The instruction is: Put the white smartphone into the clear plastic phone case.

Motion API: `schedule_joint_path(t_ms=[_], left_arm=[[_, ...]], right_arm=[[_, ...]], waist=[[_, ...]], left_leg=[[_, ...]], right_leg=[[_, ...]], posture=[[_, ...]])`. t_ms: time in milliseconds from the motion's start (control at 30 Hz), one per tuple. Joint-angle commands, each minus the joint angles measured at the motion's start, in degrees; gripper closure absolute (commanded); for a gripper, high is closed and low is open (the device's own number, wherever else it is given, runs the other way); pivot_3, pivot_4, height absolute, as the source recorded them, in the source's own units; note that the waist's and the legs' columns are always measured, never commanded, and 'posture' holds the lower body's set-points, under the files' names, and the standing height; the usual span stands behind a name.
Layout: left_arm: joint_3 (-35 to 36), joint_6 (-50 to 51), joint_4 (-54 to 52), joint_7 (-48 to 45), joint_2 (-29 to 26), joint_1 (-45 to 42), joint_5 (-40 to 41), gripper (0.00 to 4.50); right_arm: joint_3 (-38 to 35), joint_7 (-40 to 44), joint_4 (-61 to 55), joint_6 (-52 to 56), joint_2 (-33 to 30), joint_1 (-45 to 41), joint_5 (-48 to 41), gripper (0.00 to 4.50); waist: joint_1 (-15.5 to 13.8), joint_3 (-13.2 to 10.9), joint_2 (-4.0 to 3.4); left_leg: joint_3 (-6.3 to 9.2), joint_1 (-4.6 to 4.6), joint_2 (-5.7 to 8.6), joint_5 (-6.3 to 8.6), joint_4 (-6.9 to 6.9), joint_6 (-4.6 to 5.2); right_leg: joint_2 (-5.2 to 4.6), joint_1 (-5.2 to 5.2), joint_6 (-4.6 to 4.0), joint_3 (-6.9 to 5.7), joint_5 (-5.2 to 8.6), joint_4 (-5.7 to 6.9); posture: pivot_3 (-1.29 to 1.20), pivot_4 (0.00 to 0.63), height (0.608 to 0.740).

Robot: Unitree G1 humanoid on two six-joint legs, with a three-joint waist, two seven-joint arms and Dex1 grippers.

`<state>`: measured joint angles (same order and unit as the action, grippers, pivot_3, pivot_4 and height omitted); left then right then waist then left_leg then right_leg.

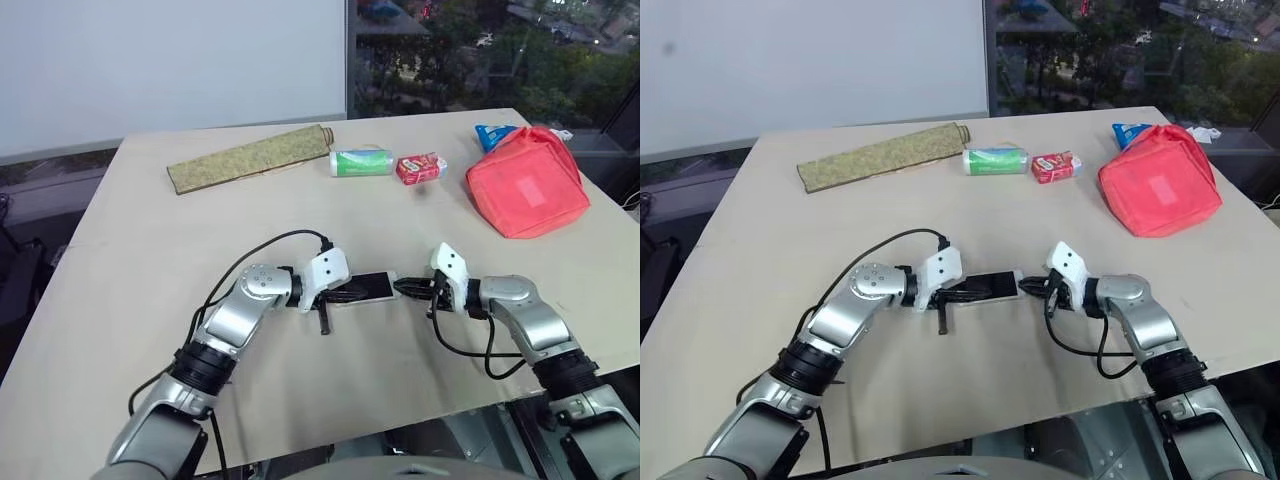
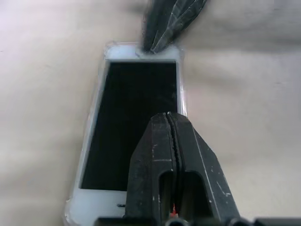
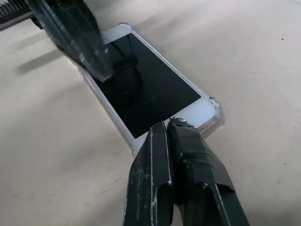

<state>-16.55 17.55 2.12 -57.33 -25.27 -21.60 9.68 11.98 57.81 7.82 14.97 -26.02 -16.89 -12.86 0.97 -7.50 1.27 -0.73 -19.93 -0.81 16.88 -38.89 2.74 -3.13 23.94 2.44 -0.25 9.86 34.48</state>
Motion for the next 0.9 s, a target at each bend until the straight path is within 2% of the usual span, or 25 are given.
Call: schedule_joint_path(t_ms=[33,67,100,133,167,200,233,333,367,400,433,467,667,900], left_arm=[[8.0,1.6,-7.3,2.4,2.1,0.3,8.2,4.50],[10.1,2.6,-8.8,2.9,2.2,0.9,10.2,4.50],[11.9,3.3,-10.0,3.1,1.8,1.8,11.9,4.50],[13.0,3.9,-11.0,3.2,1.5,2.4,13.0,3.94],[13.7,4.3,-11.7,3.2,1.0,2.9,13.7,3.74],[15.0,4.5,-12.5,2.9,0.1,4.1,14.6,3.10],[16.4,4.9,-13.2,2.7,-0.9,5.5,15.5,2.89],[21.5,5.0,-14.3,2.0,-5.2,11.3,16.8,1.56],[22.9,4.4,-14.3,2.0,-6.5,13.5,16.6,1.29],[23.7,3.3,-14.2,2.2,-7.6,15.3,15.8,0.73],[24.2,2.7,-14.2,2.4,-8.3,16.5,15.4,0.50],[24.4,2.0,-14.3,2.5,-9.0,17.6,14.8,0.04],[26.4,-2.1,-16.0,1.1,-12.7,26.2,13.3,0.04],[25.3,-4.6,-16.9,2.2,-14.6,29.8,10.0,0.04]], right_arm=[[-0.3,5.1,-2.8,-1.8,0.6,2.7,-4.4,4.44],[-1.6,5.6,-4.1,-1.8,0.5,2.7,-5.9,3.93],[-2.8,5.8,-5.3,-1.1,0.0,2.5,-7.2,3.64],[-3.6,5.9,-6.1,-0.4,-0.3,2.4,-8.1,3.09],[-4.2,6.0,-6.8,0.0,-0.6,2.5,-8.8,2.72],[-5.3,6.2,-7.5,0.2,-1.3,2.5,-9.7,2.04],[-6.7,6.4,-8.1,0.1,-2.1,2.6,-10.6,1.85],[-11.5,7.7,-7.5,-0.7,-6.3,3.4,-12.3,0.52],[-12.9,8.5,-6.2,-1.4,-7.9,4.1,-12.4,0.18],[-13.9,9.3,-4.6,-2.3,-9.4,4.8,-12.1,0.00],[-14.5,9.9,-3.7,-2.9,-10.2,5.3,-11.9,0.00],[-14.9,10.4,-2.6,-3.8,-11.1,5.7,-11.4,0.00],[-19.3,13.9,7.4,-11.9,-15.6,7.1,-10.0,0.00],[-19.5,16.0,8.4,-12.2,-16.7,6.6,-10.8,0.00]], waist=[[0.0,-0.5,-0.27],[0.0,-0.5,-0.25],[0.2,-0.6,-0.20],[0.2,-0.6,-0.23],[0.1,-0.6,-0.23],[0.0,-0.6,-0.24],[-0.1,-0.7,-0.31],[-0.3,-0.9,-0.44],[-0.4,-1.1,-0.42],[-0.4,-1.1,-0.41],[-0.6,-1.2,-0.38],[-0.8,-1.2,-0.35],[-1.5,-1.4,-0.34],[-1.7,-1.5,-0.31]], left_leg=[[-0.06,-0.19,0.00,-0.01,0.00,0.01],[-0.21,-0.48,0.01,-0.07,0.00,0.07],[-0.30,-0.68,0.02,-0.23,-0.02,0.21],[-0.40,-0.83,0.08,-0.23,-0.02,0.18],[-0.40,-0.90,0.08,-0.22,0.05,0.18],[-0.39,-1.04,0.14,-0.22,0.37,0.18],[-0.39,-1.18,0.22,-0.23,0.56,0.18],[-0.22,-1.78,0.22,-0.15,0.61,0.24],[-0.22,-1.88,0.24,-0.14,0.61,0.25],[-0.23,-1.93,0.27,-0.09,0.61,0.27],[-0.24,-1.94,0.30,-0.08,0.61,0.27],[-0.25,-1.95,0.34,-0.06,0.59,0.28],[-0.45,-1.88,0.43,-0.05,0.47,0.28],[-0.42,-1.81,0.41,-0.06,0.40,0.27]], right_leg=[[-0.03,0.15,0.02,-0.03,-0.01,0.03],[-0.03,0.57,0.03,-0.05,-0.04,0.27],[0.01,0.85,0.02,-0.08,-0.08,0.46],[0.24,1.09,-0.40,-0.07,-0.67,0.54],[0.39,1.19,-0.34,-0.07,-0.70,0.52],[0.45,1.39,-0.46,-0.04,-0.76,0.44],[0.47,1.61,-0.62,-0.03,-0.82,0.42],[0.41,2.06,-0.63,-0.20,-0.75,0.19],[0.36,2.14,-0.62,-0.23,-0.75,0.14],[0.30,2.14,-0.60,-0.24,-0.73,0.05],[0.27,2.13,-0.60,-0.25,-0.72,0.01],[0.22,2.09,-0.72,-0.26,-0.62,-0.08],[0.07,1.77,-0.48,-0.18,-0.49,-0.43],[0.12,1.72,-0.42,-0.18,-0.56,-0.32]], posture=[[0.00,0.150,0.740],[0.00,0.150,0.740],[0.00,0.150,0.740],[0.00,0.150,0.740],[0.00,0.150,0.740],[0.00,0.150,0.740],[0.00,0.150,0.740],[0.00,0.150,0.740],[0.00,0.150,0.740],[0.00,0.150,0.740],[0.00,0.150,0.740],[0.00,0.150,0.740],[0.00,0.150,0.740],[0.00,0.150,0.740]])
